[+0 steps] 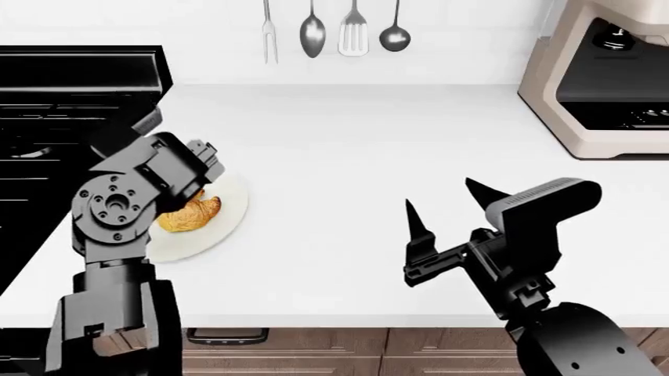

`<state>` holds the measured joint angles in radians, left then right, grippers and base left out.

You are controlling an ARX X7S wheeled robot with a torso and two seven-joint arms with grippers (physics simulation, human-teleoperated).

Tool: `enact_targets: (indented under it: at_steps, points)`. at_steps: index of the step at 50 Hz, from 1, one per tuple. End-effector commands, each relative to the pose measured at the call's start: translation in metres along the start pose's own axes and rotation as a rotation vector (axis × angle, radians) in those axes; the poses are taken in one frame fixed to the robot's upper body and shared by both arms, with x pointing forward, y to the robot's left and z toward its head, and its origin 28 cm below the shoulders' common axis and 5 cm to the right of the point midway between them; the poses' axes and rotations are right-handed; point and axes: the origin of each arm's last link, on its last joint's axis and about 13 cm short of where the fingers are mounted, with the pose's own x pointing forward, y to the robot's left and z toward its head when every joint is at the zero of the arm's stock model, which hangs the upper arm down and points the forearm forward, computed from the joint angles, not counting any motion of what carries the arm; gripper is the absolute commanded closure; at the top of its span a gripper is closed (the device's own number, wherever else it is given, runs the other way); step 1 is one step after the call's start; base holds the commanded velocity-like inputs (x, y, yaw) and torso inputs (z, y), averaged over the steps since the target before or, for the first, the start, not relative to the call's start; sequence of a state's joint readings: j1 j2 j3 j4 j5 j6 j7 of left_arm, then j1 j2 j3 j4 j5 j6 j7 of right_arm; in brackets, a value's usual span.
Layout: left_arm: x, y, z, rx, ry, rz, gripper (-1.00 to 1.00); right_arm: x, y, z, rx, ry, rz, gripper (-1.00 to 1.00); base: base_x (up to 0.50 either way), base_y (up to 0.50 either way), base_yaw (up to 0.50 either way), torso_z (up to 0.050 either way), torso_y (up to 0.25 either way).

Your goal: Pick the croissant and place it on the pan. Then turn on the stove to warm the croissant.

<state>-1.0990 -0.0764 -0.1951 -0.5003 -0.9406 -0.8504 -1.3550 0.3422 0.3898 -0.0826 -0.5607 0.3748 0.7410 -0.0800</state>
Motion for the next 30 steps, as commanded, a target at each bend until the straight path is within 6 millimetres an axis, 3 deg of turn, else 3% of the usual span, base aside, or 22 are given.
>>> enact_targets:
  at_steps: [1,18,19,30]
  points:
    - [0.0043,-0.0001,-0.0048,0.025,-0.011,0.014,-1.0,-0.0008,-0.0009,-0.0015,0.003,-0.002,-0.009,-1.0,0.0,0.0,0.0,0.0,0.0]
    - [0.0086,0.0018,-0.0087,0.057,-0.028,0.024,-1.0,0.0008,0.0002,-0.0025,0.001,-0.001,-0.013,-1.0,0.0,0.0,0.0,0.0,0.0]
    - [0.0072,0.0018,-0.0086,0.059,-0.03,0.018,1.0,0.0007,0.0001,-0.0026,0.002,-0.002,-0.015,-1.0,0.0,0.0,0.0,0.0,0.0]
    - [0.0011,0.0019,-0.0053,0.049,-0.044,-0.005,1.0,-0.0022,-0.001,-0.0009,0.001,-0.011,-0.022,-1.0,0.0,0.0,0.0,0.0,0.0]
